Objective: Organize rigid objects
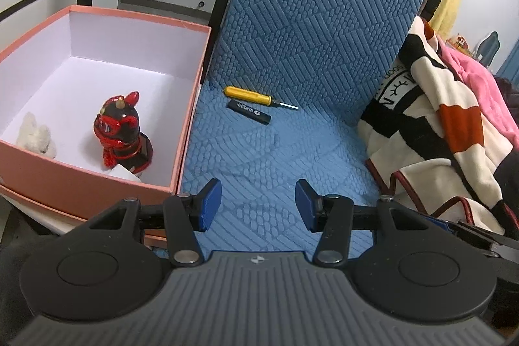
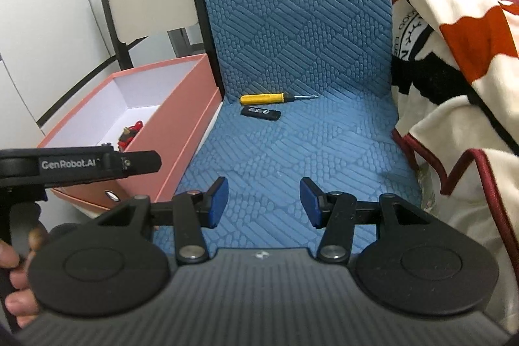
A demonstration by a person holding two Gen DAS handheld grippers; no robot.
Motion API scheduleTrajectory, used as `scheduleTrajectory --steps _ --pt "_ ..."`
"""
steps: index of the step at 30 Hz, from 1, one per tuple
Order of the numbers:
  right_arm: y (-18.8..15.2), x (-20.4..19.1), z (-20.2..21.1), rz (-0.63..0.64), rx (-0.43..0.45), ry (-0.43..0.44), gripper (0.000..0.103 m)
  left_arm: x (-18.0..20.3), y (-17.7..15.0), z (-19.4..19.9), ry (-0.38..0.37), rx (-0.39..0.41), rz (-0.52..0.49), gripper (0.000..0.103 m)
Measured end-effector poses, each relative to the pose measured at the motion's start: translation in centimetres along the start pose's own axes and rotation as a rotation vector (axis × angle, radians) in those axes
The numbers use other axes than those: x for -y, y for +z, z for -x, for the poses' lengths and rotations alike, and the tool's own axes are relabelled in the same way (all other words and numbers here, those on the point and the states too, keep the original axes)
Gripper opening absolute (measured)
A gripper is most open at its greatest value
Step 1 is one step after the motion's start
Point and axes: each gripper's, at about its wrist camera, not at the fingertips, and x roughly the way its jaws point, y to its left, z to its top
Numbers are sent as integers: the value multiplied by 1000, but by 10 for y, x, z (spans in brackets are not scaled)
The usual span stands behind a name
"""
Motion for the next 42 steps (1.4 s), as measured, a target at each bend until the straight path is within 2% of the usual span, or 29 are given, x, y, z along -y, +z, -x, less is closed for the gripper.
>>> scheduleTrajectory --steps 8,11,20,25,31,36,38,40,42 --pt "6 7 -19 22 5 11 52 3 20 -20 16 -8 -79 56" --pt "12 6 -22 32 21 23 52 5 34 -32 -1 -22 -103 56" --pt "27 7 -45 61 10 50 52 34 74 -84 -30 -81 -176 56" --pt "47 24 -65 3 -6 42 52 45 83 -108 -49 -68 -163 56" --pt "73 66 -83 -165 -13 -43 53 46 82 -127 -37 -57 -158 56" --pt "87 77 -104 -151 -27 -87 53 48 77 -147 -21 -64 -162 57" --pt "92 82 -113 -148 -37 -88 53 49 76 -155 -17 -57 -154 66" --pt "98 88 -122 -159 -43 -82 53 47 75 -163 -21 -45 -127 68" --pt "107 94 -130 -180 -43 -56 53 47 78 -174 -9 -69 -118 68"
